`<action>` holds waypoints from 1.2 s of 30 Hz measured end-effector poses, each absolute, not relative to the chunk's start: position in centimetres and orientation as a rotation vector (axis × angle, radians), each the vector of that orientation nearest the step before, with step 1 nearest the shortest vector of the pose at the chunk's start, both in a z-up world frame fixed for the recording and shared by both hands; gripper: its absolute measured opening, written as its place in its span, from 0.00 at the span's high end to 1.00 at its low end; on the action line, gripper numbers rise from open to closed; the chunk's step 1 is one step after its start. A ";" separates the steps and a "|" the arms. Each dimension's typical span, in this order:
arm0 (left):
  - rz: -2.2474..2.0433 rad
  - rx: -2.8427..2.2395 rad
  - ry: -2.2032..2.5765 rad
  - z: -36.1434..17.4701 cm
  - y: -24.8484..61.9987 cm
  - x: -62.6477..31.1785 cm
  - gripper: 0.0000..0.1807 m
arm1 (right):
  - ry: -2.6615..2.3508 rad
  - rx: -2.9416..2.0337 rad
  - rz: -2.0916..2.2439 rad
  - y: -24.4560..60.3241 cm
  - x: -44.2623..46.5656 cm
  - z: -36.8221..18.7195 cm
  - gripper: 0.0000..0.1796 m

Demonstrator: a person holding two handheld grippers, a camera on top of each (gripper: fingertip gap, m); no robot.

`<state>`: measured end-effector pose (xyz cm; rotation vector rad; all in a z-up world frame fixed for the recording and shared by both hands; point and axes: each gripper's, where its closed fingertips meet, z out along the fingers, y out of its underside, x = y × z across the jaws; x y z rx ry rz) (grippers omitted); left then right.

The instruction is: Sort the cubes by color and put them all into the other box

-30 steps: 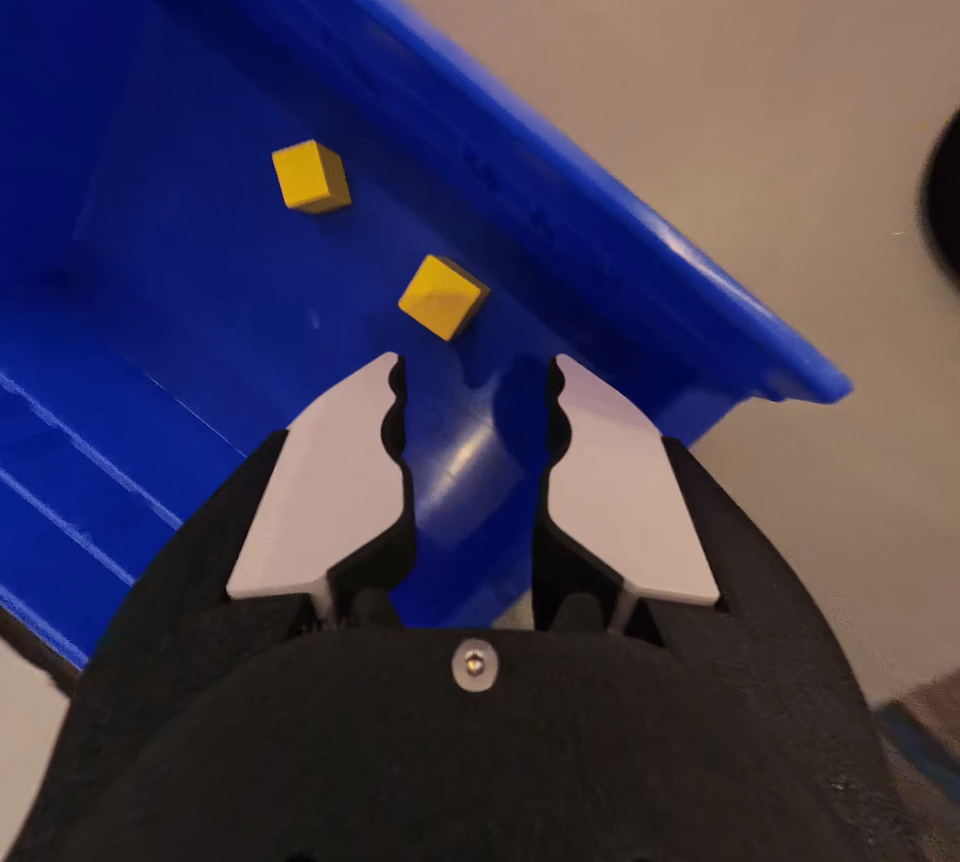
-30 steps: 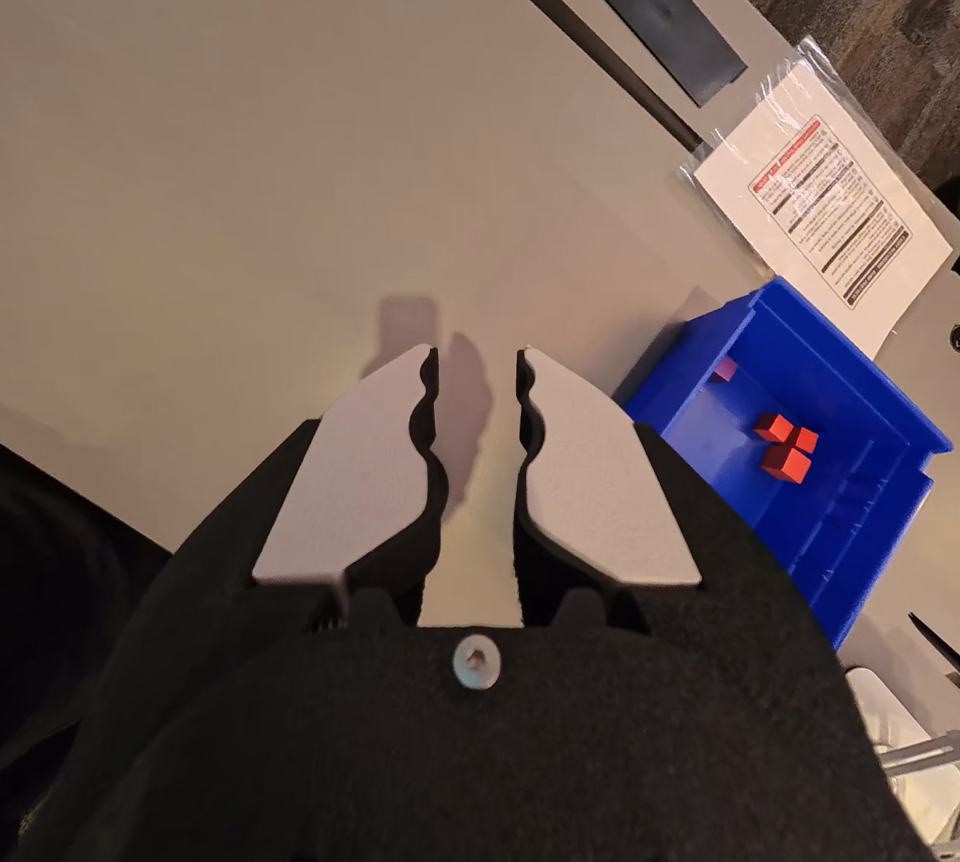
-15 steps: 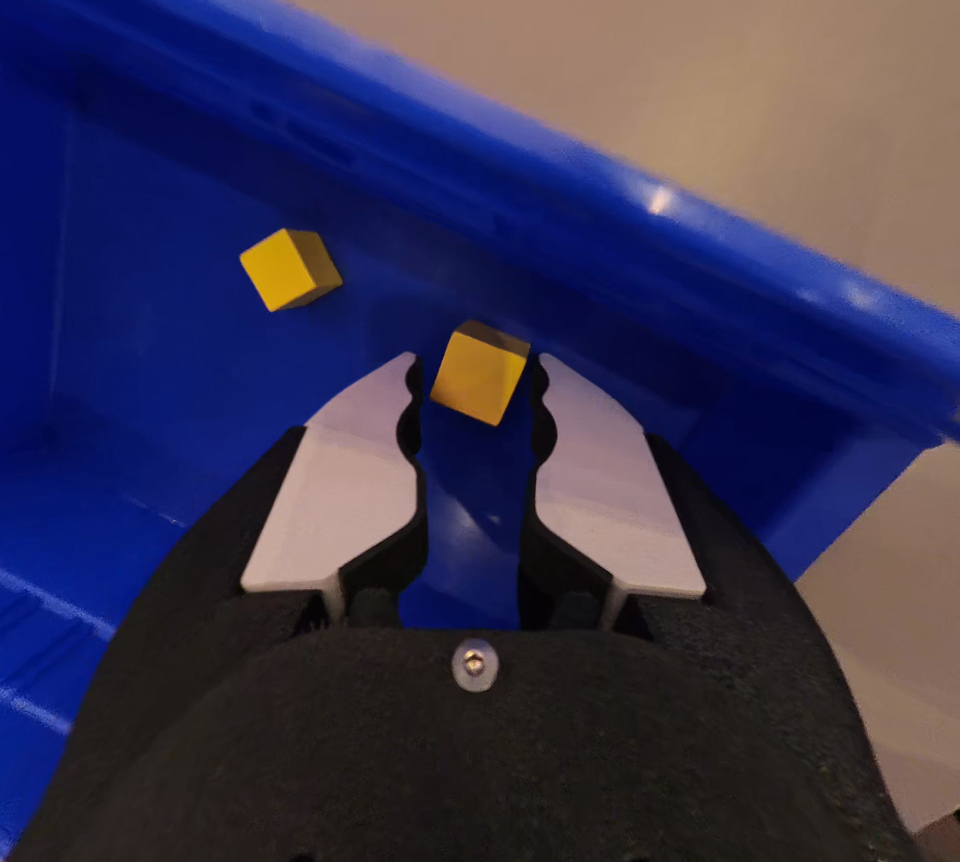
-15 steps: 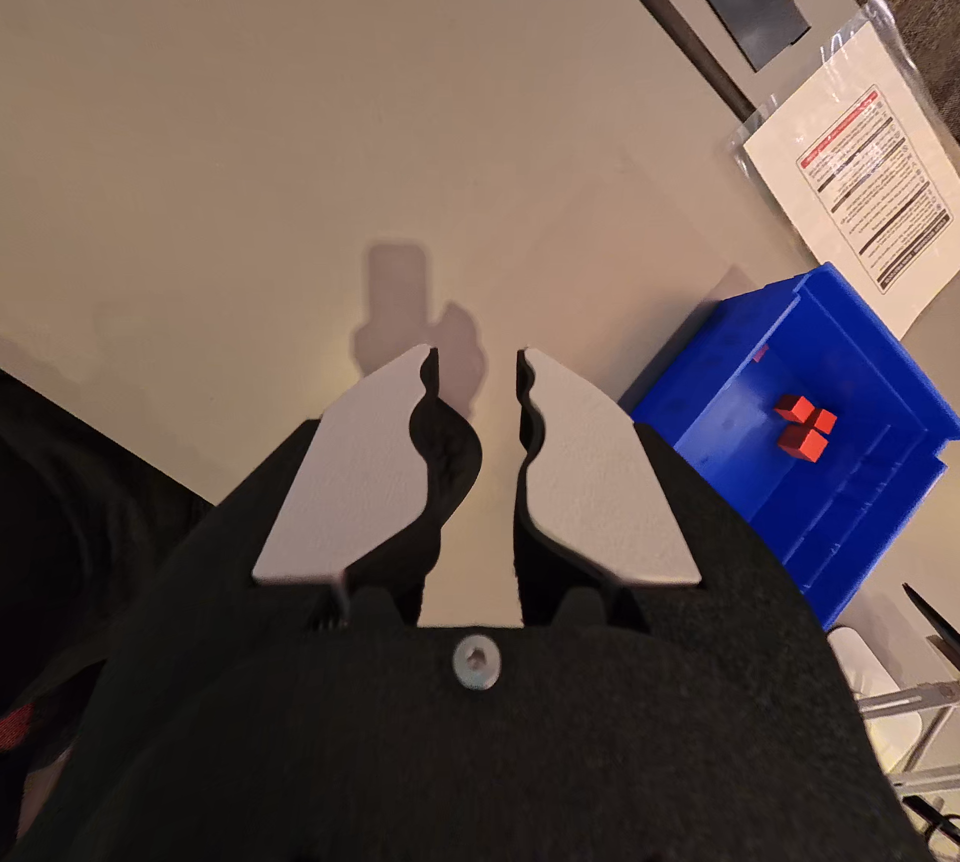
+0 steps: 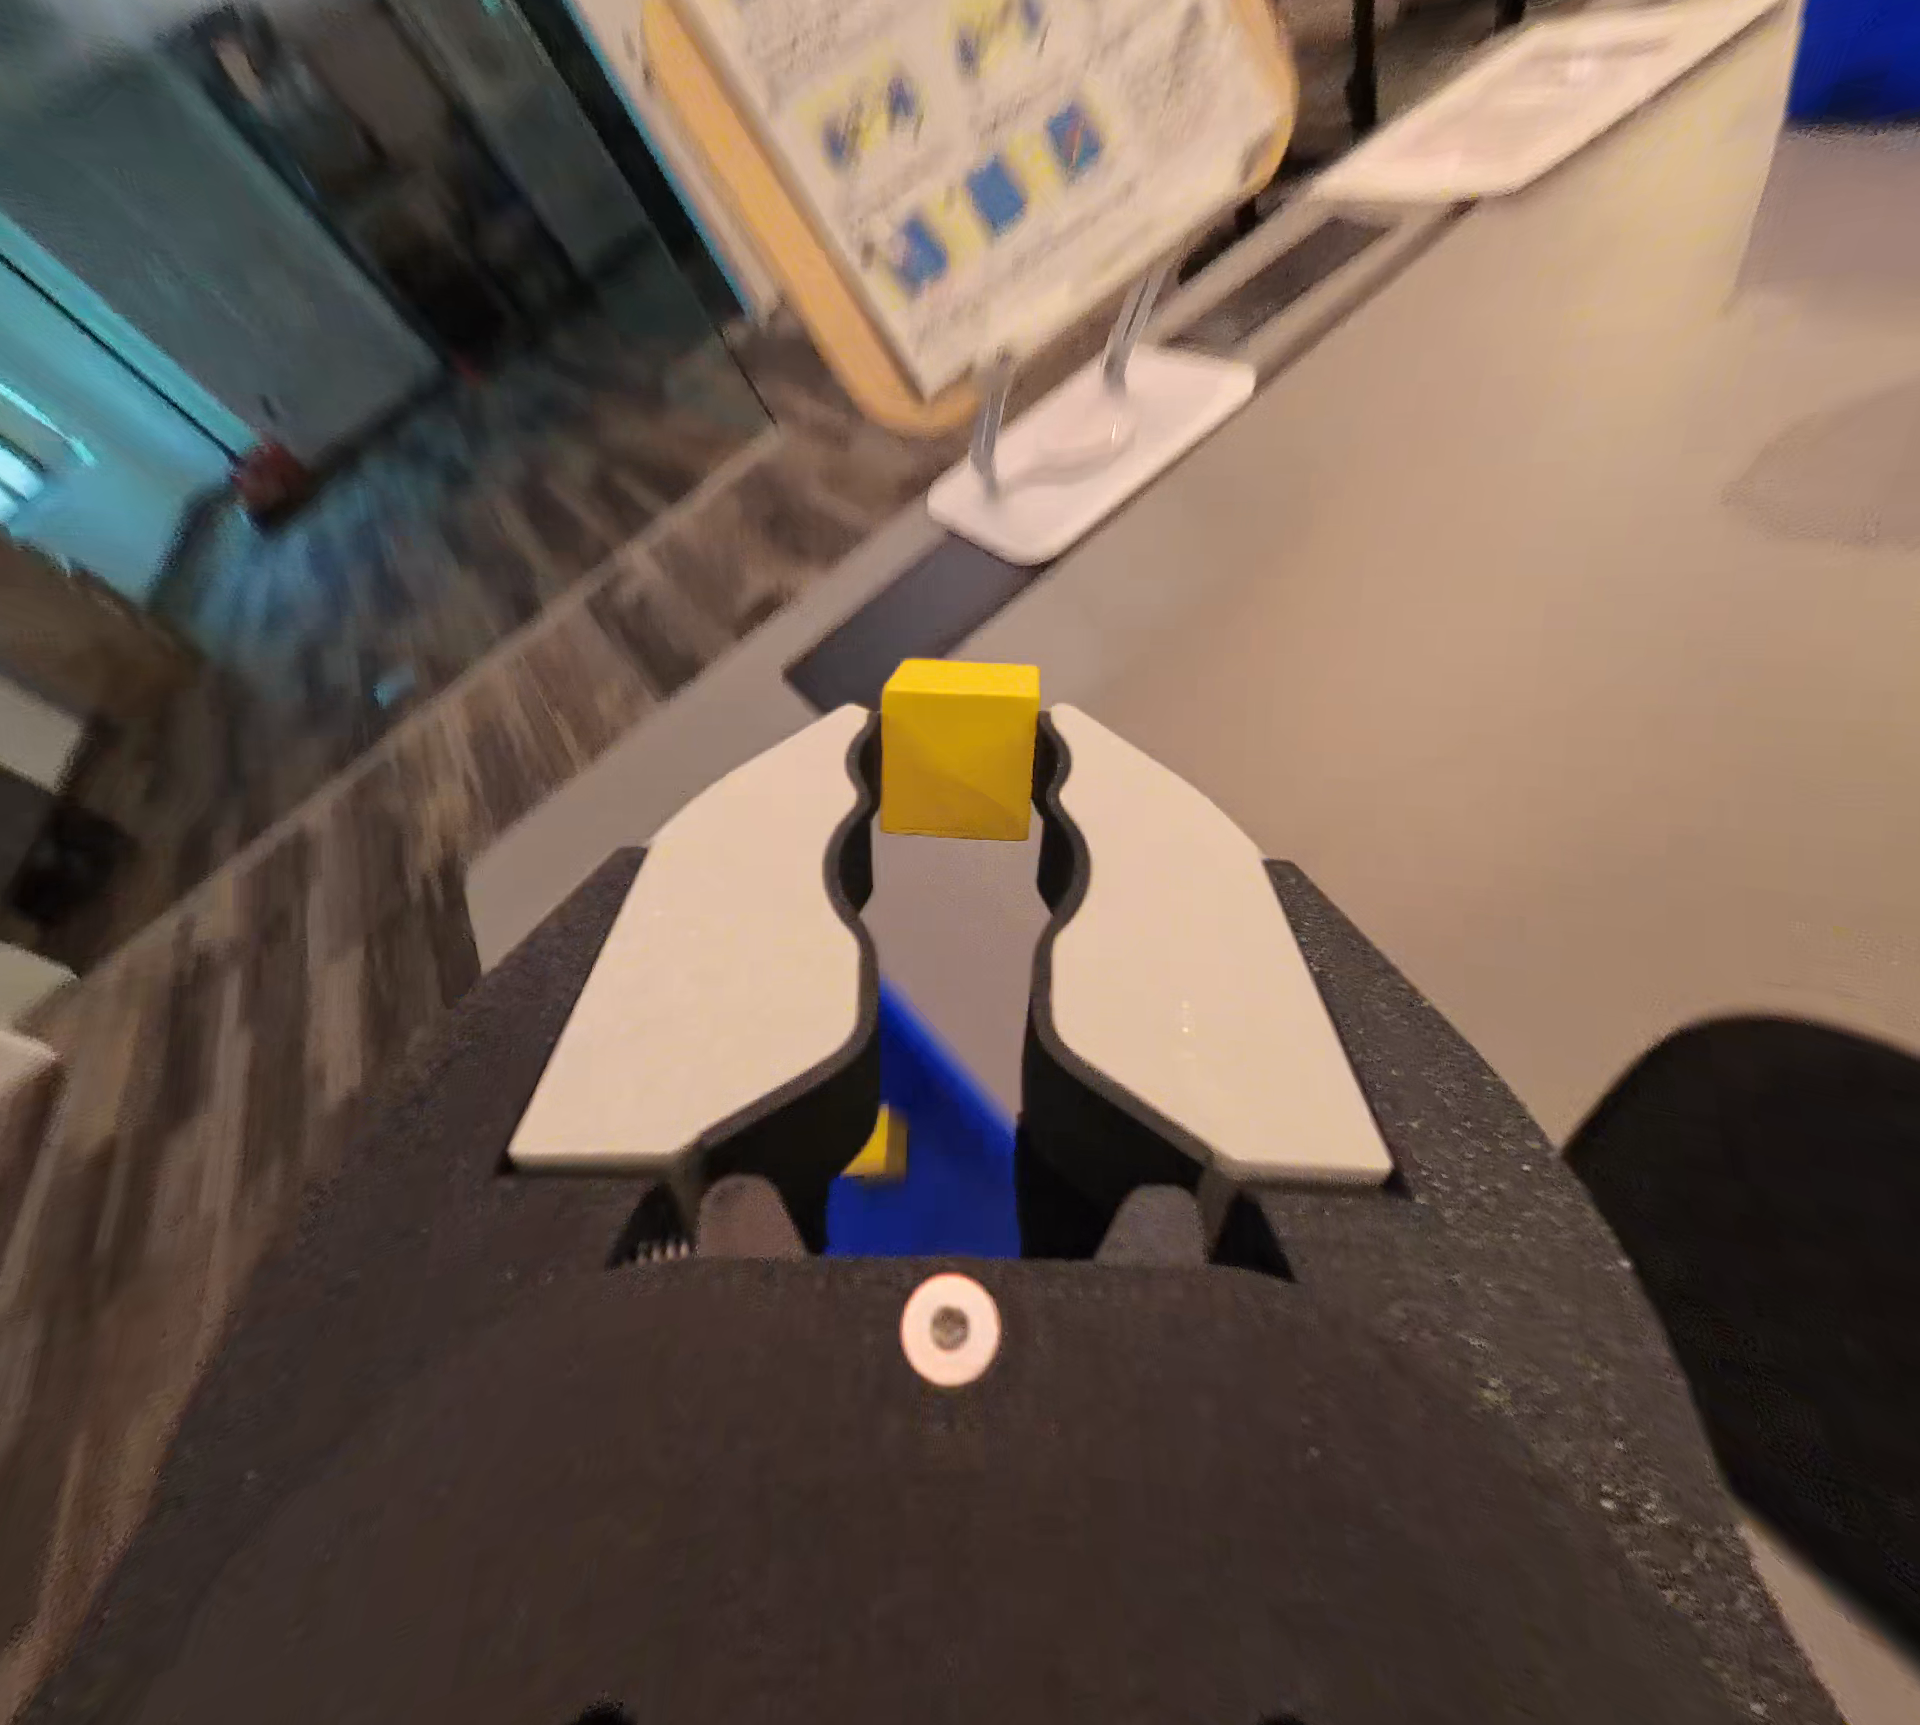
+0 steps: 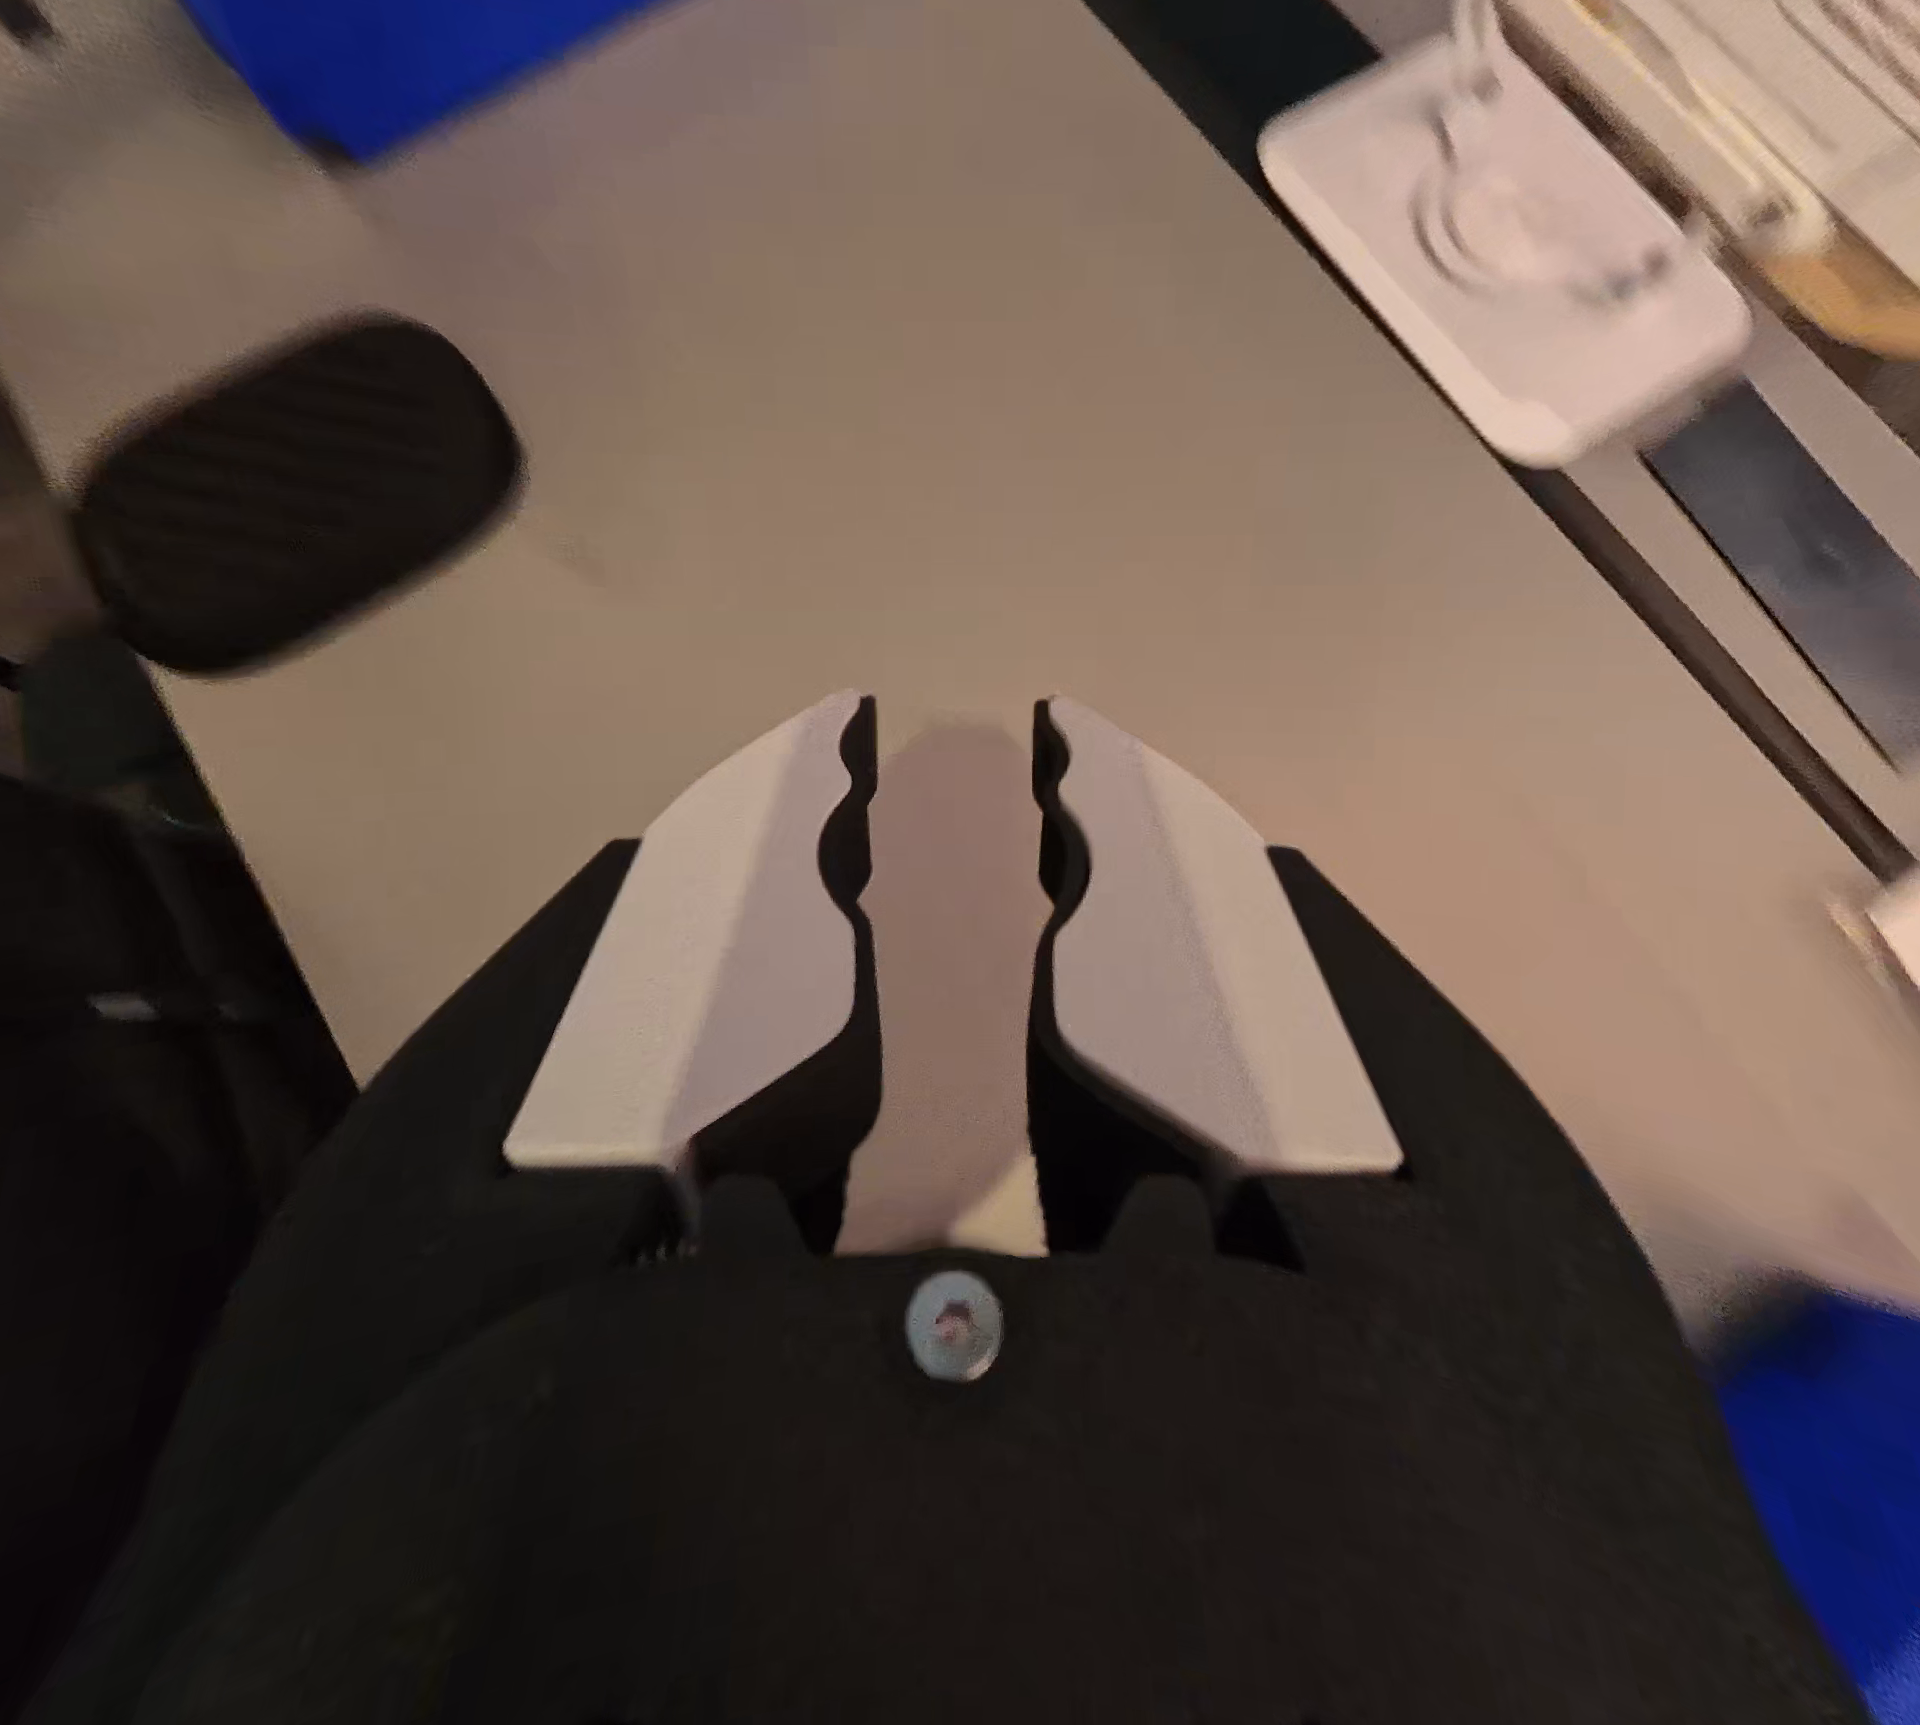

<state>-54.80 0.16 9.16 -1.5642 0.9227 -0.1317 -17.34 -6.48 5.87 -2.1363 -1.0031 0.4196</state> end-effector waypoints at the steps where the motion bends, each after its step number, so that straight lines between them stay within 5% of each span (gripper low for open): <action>1: -0.093 -1.513 0.937 9.8 -0.3 -52.6 0.85 | -1.000 -2.095 0.489 -6.0 -19.5 6.4 0.84; 7: -0.017 -1.356 1.054 10.3 -1.5 -39.7 0.85 | -0.934 -1.936 0.769 -4.2 -28.7 10.6 0.79; 15: -0.048 -1.264 1.183 10.1 -2.5 -30.9 0.85 | -0.823 -2.019 0.843 -2.5 -29.8 10.2 0.75; 23: -0.034 -1.268 1.281 8.6 -2.4 -27.4 0.85 | -0.832 -2.060 0.995 -3.1 -29.0 8.7 0.77; 25: -0.019 -1.266 1.289 8.7 -2.5 -26.8 0.85 | -0.835 -2.047 0.960 -2.7 -28.5 8.5 0.85; 31: -0.021 -1.294 1.272 7.6 -3.7 -25.8 0.81 | -0.895 -2.058 0.837 -3.8 -24.4 8.1 0.85; 36: -0.052 -1.424 1.307 3.4 -6.2 -29.1 0.82 | -0.760 -2.150 0.493 -5.8 -9.1 8.2 0.85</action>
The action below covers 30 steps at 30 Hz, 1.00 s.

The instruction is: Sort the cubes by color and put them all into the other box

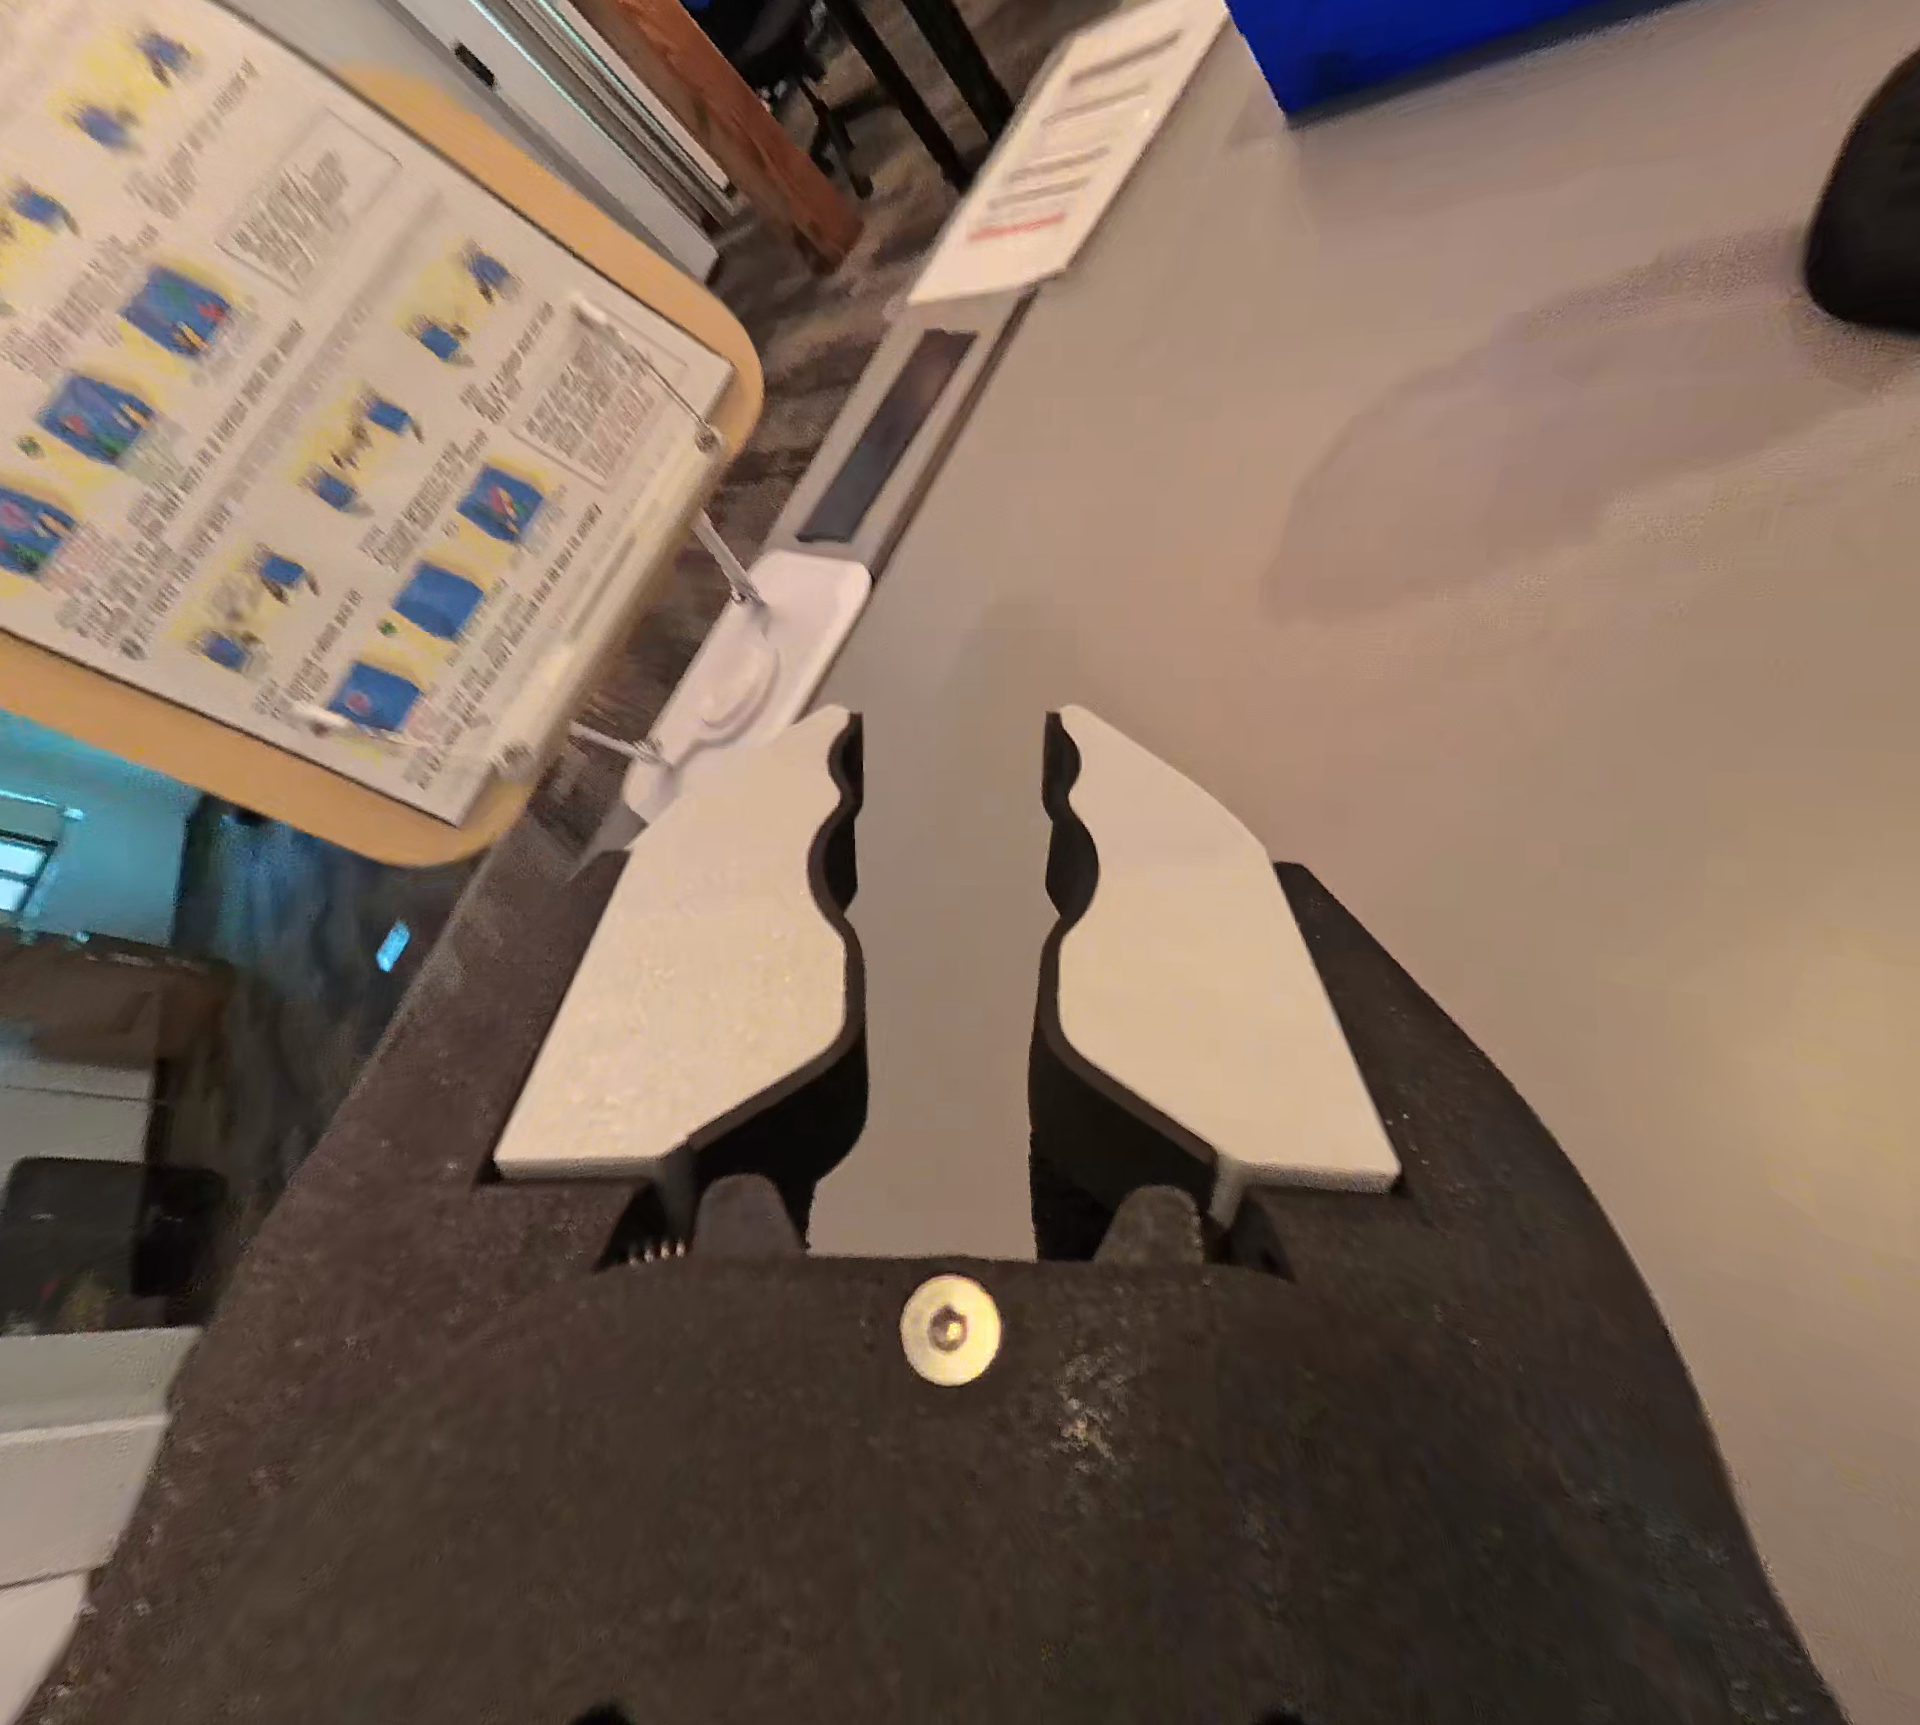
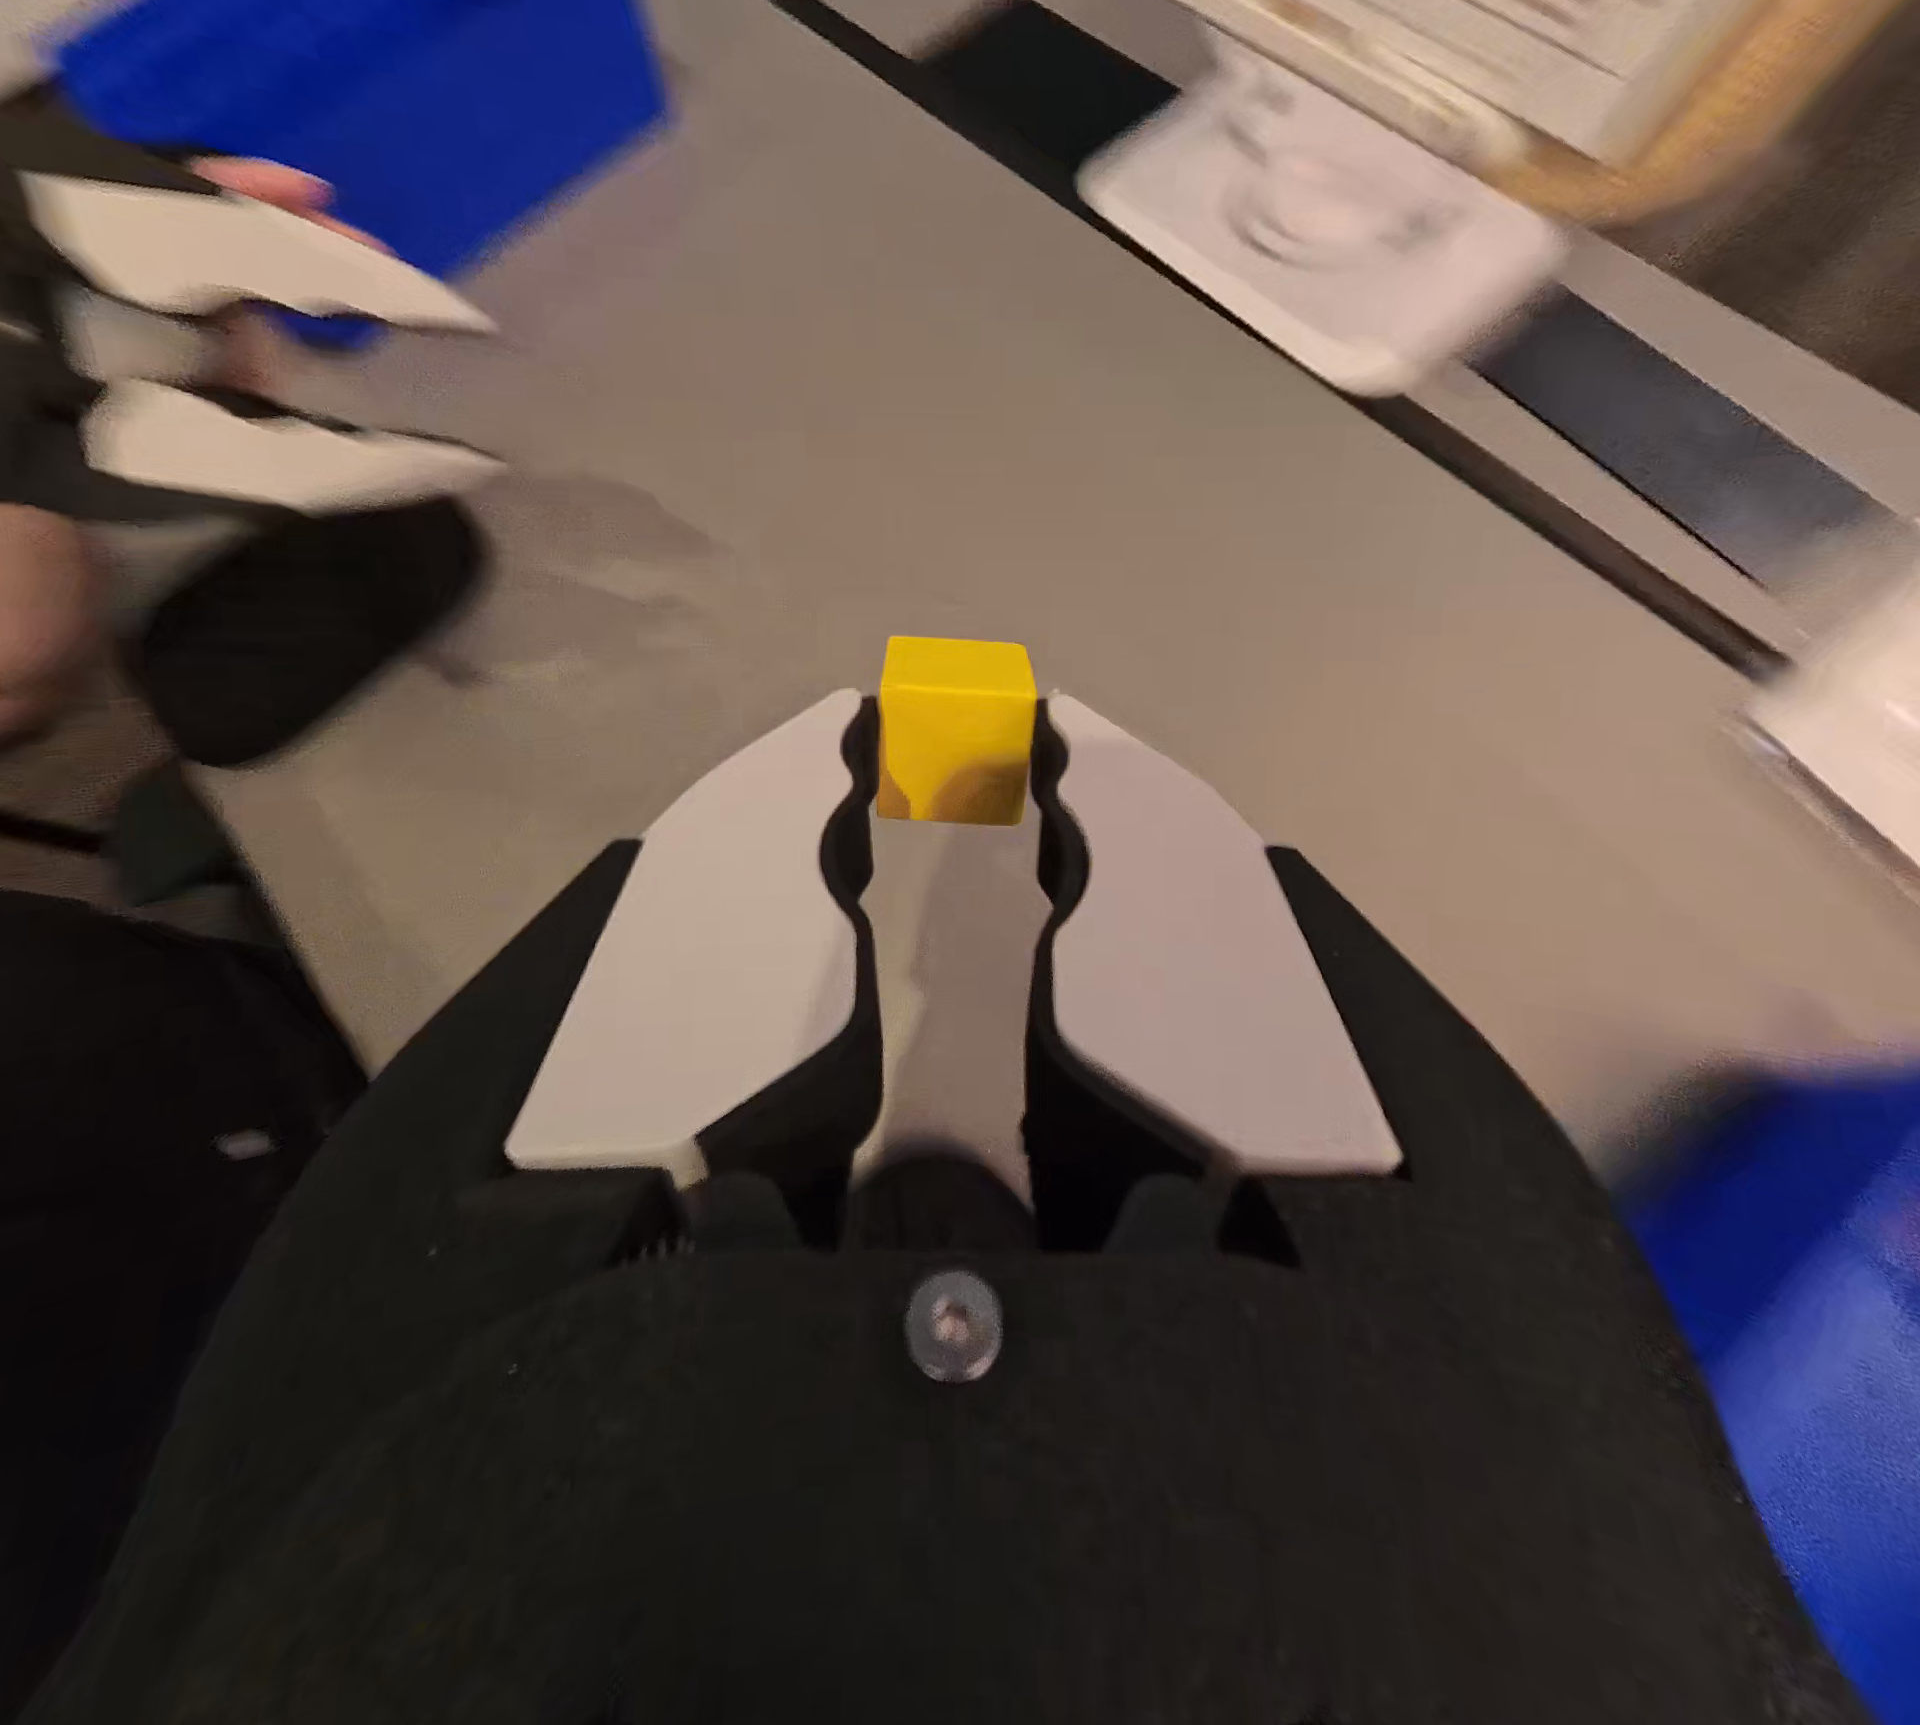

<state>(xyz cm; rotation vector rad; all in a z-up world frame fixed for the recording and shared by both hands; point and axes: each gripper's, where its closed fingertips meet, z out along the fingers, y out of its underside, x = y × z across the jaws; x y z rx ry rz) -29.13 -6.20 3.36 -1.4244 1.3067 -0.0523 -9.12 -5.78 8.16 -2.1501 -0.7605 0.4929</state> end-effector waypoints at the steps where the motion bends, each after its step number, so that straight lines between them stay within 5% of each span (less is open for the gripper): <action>1: -0.075 -1.454 1.306 2.5 -6.7 -30.1 0.83 | -0.687 -2.212 0.392 -6.3 -4.5 7.5 0.85; 7: -0.063 -1.668 1.188 -0.7 -6.3 -35.3 0.85 | -0.225 -2.744 0.235 -11.4 17.1 -2.5 0.85; 14: -0.138 -1.724 1.117 0.0 -5.9 -33.6 0.89 | -0.208 -2.981 0.280 -12.2 19.5 -11.3 0.85; 23: -0.063 -1.743 1.163 0.0 -6.5 -32.8 0.89 | -0.291 -3.093 0.292 -11.9 17.8 -14.0 0.85; 30: 0.023 -1.801 0.997 2.3 -5.5 -38.8 0.88 | -0.200 -2.876 0.256 -11.1 19.2 -9.3 0.77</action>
